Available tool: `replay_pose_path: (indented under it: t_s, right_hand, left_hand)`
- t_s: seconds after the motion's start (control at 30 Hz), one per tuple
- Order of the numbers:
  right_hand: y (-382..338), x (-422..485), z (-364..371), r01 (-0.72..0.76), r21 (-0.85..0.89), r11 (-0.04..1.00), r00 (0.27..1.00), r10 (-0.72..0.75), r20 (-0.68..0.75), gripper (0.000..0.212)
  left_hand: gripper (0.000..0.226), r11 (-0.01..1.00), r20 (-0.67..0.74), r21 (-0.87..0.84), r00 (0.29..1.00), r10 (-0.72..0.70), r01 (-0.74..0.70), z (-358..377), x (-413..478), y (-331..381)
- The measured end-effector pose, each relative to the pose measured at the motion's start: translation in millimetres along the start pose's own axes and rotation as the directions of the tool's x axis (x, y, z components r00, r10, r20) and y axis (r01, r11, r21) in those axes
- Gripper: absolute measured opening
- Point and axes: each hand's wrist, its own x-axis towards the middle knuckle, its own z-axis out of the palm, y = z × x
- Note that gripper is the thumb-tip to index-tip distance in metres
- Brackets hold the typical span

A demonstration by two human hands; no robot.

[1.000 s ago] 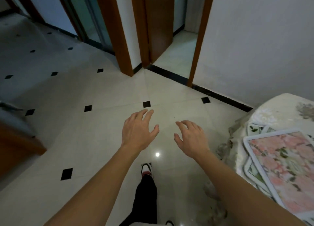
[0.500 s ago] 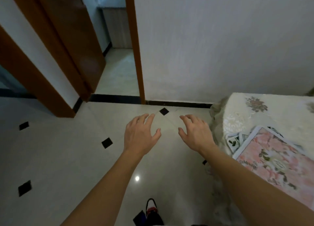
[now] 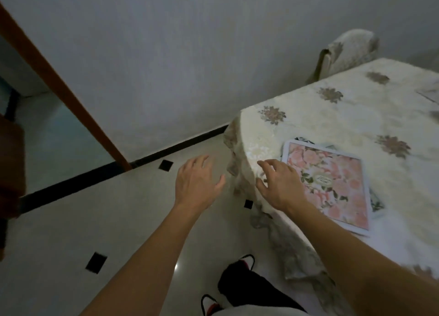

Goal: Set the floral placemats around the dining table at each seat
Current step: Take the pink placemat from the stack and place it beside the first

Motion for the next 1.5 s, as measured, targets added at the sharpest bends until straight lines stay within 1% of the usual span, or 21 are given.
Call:
replay_pose_path:
  t_s: [0.13,0.2,0.33,0.4,0.5,0.6,0.7,0.8,0.97,1.07,1.17,1.27,1.37,1.43,1.5]
  right_hand:
    - [51,12,-2,-0.133,0.002,0.991,0.989,0.133,-0.06,0.049]
    - [79,16,-4,-0.219,0.029,0.975,0.971,0.22,-0.094,0.048]
    - [134,12,-4,-0.384,0.075,0.92,0.908,0.391,-0.153,0.048]
    - [160,8,-1,-0.461,0.094,0.882,0.869,0.471,-0.15,0.048]
    - [191,-5,6,-0.554,0.131,0.822,0.813,0.569,-0.127,0.047]
    - [214,-23,11,-0.64,0.153,0.753,0.748,0.656,-0.103,0.046]
    - [228,-42,17,-0.713,0.159,0.683,0.683,0.728,-0.059,0.047]
    - [237,-57,23,-0.764,0.179,0.62,0.626,0.779,-0.03,0.047]
    - [251,-66,31,-0.821,0.174,0.544,0.555,0.831,0.02,0.047]
    - [258,-61,35,-0.84,0.207,0.502,0.523,0.851,0.059,0.048]
    - [265,-51,37,-0.854,0.225,0.47,0.497,0.863,0.085,0.048]
    - [270,-40,40,-0.857,0.242,0.455,0.491,0.863,0.119,0.049]
    - [270,-30,43,-0.872,0.222,0.435,0.474,0.864,0.168,0.051]
    - [270,-25,47,-0.889,0.225,0.399,0.443,0.875,0.197,0.052]
    - [270,-21,50,-0.904,0.259,0.34,0.398,0.89,0.223,0.053]
  left_hand:
    - [0.059,0.99,0.006,-0.048,0.991,0.136,-0.135,20,55,42]
    - [0.061,0.974,0.038,-0.078,0.976,0.215,-0.212,31,80,66]
    - [0.062,0.94,0.074,-0.091,0.939,0.336,-0.329,52,121,118]
    - [0.063,0.916,0.094,-0.093,0.913,0.398,-0.389,63,137,140]
    - [0.067,0.895,0.144,-0.121,0.885,0.443,-0.428,81,152,164]
    - [0.062,0.894,0.186,-0.18,0.878,0.44,-0.41,100,156,179]
    - [0.062,0.908,0.273,-0.263,0.878,0.394,-0.326,116,153,186]
    - [0.059,0.914,0.344,-0.372,0.891,0.297,-0.161,129,150,193]
    - [0.063,0.913,0.425,-0.408,0.889,0.171,0.02,152,148,195]
    - [0.056,0.892,0.463,-0.436,0.879,0.113,0.115,161,146,193]
    - [0.051,0.873,0.492,-0.456,0.867,0.084,0.174,166,149,192]
    - [0.039,0.858,0.525,-0.467,0.848,0.074,0.214,169,155,194]
    - [0.033,0.829,0.562,-0.476,0.827,0.032,0.292,174,158,196]
    - [0.035,0.792,0.578,-0.5,0.816,0.002,0.352,180,158,197]
    - [0.037,0.752,0.592,-0.514,0.805,-0.036,0.412,183,158,198]
